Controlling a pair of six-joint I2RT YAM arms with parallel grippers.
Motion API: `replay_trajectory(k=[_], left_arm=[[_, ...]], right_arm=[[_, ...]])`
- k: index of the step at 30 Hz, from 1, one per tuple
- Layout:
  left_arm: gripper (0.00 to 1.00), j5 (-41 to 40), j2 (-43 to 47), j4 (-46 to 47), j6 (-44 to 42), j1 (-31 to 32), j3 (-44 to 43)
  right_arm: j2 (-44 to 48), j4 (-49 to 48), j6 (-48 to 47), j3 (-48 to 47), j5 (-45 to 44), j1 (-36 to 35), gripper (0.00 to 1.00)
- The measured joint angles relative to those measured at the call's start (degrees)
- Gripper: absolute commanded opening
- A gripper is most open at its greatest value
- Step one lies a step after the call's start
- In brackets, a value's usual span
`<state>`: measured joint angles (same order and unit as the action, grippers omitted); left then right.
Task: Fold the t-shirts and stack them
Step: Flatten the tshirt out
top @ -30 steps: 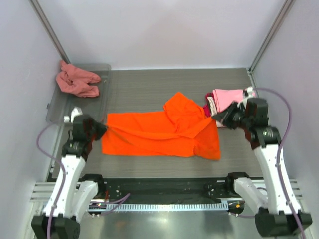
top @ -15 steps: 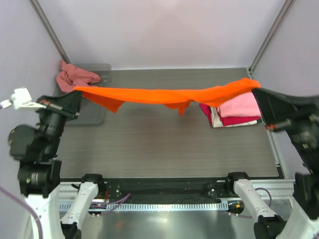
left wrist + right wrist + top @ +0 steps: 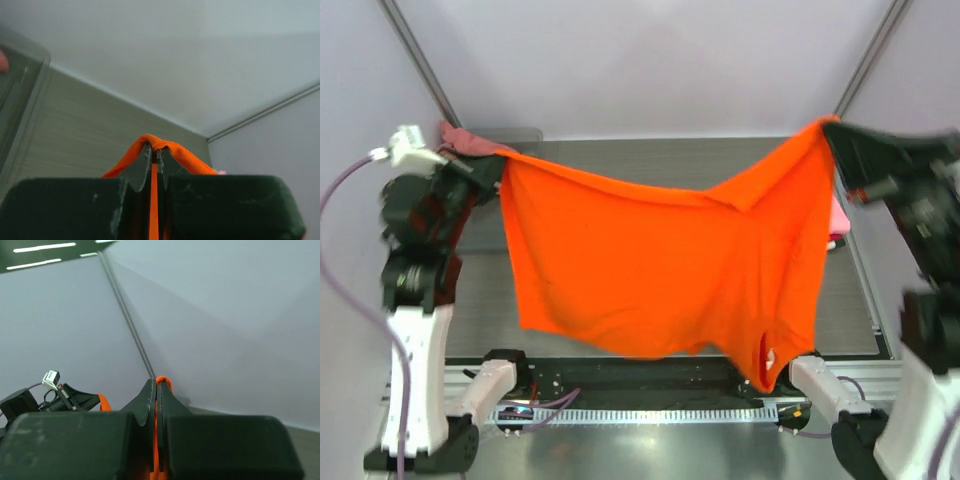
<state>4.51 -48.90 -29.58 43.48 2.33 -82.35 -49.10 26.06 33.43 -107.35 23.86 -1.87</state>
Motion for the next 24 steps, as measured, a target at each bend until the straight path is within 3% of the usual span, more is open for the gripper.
replay_trajectory(k=[6,10,13,16,19,21,24], left_arm=[[0.00,1.07,-21.18,4.39,2.29,0.00,6.29],[0.00,4.66,-33.33,8.59,3.93,0.00,3.02],[0.00,7.85,-43.95,10.08,4.35,0.00,-10.29],[0.00,9.62,-53.51,10.34,3.43,-0.09,-29.14],[0.00,11.80,-60.19,11.13,2.54,-0.94,-46.27],[0.00,14.25,-61.79,12.85,2.95,-2.21,-51.30],[0.00,17.14,-62.03,18.29,4.00,-5.64,-51.12]], right_arm=[[-21.77,-7.72,2.10,9.38,0.59,0.00,0.01],[-38.16,-6.78,3.78,7.06,0.96,0.00,0.01],[-48.19,-4.00,4.15,-3.02,0.98,0.00,0.01],[-57.27,0.15,4.24,-22.60,1.07,0.02,0.01],[-60.83,-0.74,4.94,-36.24,1.88,0.66,0.01],[-60.48,-2.89,5.66,-40.00,2.99,1.79,0.01],[-56.78,-8.26,6.43,-36.22,5.14,4.20,0.01]])
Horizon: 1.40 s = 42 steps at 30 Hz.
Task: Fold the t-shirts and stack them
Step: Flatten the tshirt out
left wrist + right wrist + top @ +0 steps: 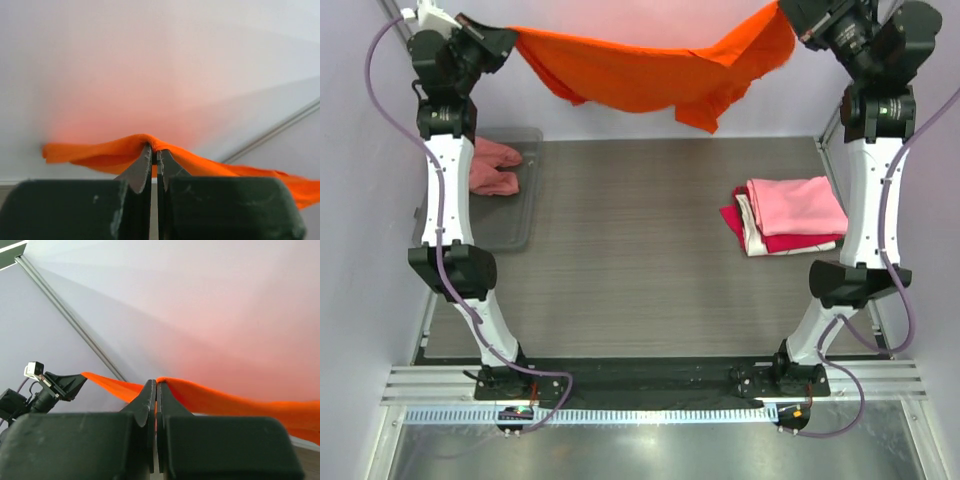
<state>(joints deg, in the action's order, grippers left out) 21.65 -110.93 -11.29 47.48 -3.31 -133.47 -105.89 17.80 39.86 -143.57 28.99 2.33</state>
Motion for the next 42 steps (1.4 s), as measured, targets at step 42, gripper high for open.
replay_trajectory(k=[42], left_arm=[[0.00,-19.67,43.15,20.96,-5.77,0.81,105.33]], right_arm=[[49.86,-4.39,-8.55,105.68,-9.42,-12.41,0.01]])
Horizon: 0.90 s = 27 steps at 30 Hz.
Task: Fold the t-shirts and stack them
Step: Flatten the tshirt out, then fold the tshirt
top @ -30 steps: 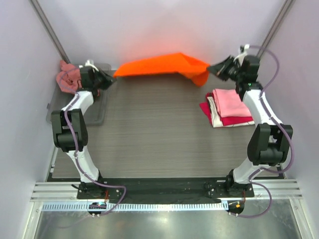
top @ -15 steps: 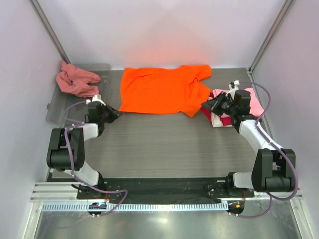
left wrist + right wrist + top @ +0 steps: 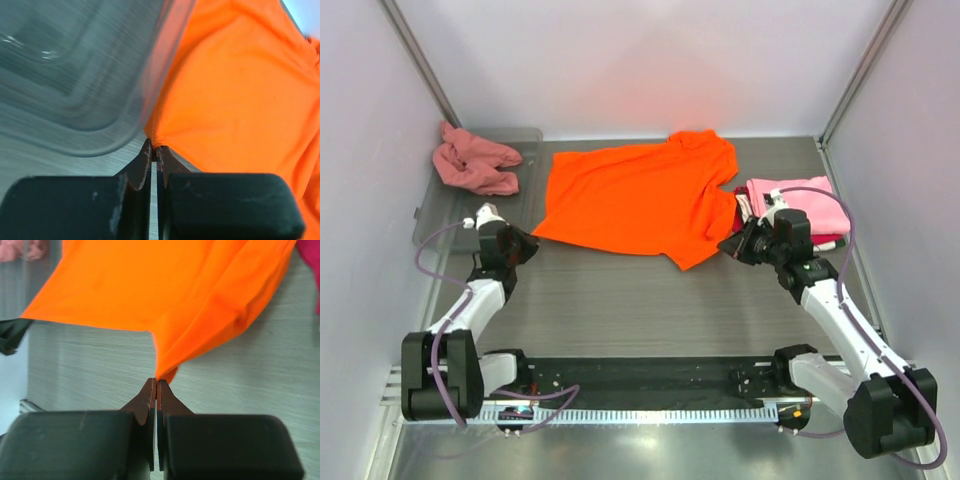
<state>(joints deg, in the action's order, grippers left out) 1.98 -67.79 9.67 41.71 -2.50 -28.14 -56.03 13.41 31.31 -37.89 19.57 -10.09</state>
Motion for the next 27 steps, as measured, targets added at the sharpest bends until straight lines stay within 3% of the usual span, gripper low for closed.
replay_trajectory(k=[10,19,27], left_arm=[[0.00,-0.92,1.77,-3.89,1.81,-1.01,5.75],[0.00,-0.42,6.40,-6.25,3.91,-1.01,8.76],[0.00,-2.38,9.77,-7.41,5.66,-1.01,8.76]], right_arm=[[7.82,11.47,0.74,4.50,-6.86,-0.83,0.01],[22.58,21.99,3.85,3.43,-13.60,-1.07,0.01],[17.97,23.15,4.33,2.14,-14.58,-1.11,0.01]])
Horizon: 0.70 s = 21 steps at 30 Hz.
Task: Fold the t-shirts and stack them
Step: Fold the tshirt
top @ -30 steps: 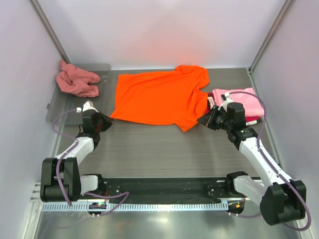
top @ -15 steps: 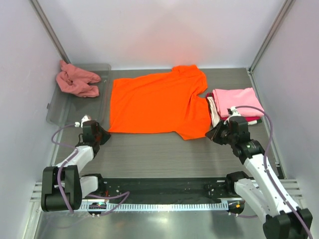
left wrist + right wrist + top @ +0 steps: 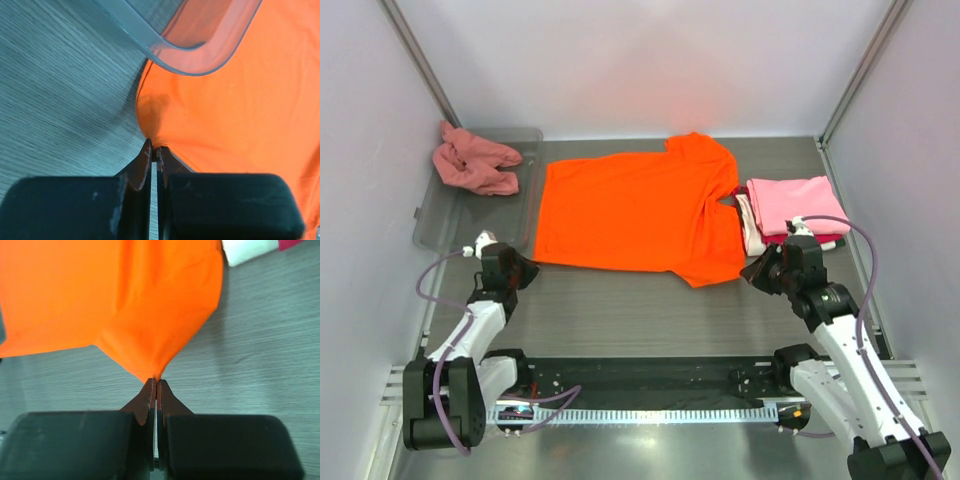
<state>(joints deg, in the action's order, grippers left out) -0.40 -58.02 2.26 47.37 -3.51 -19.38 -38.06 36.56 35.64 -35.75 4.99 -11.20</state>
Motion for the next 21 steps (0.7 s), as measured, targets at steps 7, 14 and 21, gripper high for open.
replay_trajectory(k=[7,14,21], left_arm=[[0.00,0.07,-5.95,-0.63,-0.04,0.00,-2.73],[0.00,0.46,-13.53,-0.46,-0.90,0.00,-10.45],[0.00,1.62,-21.94,-0.42,-0.92,0.55,-16.85]], right_arm=[[-11.13,-0.39,-2.16,-6.25,-3.13,-0.11,0.01],[-25.94,-3.52,-5.11,-19.58,-6.58,-0.22,0.01],[-41.51,-4.92,-7.61,-31.58,-7.89,-0.33,0.01]])
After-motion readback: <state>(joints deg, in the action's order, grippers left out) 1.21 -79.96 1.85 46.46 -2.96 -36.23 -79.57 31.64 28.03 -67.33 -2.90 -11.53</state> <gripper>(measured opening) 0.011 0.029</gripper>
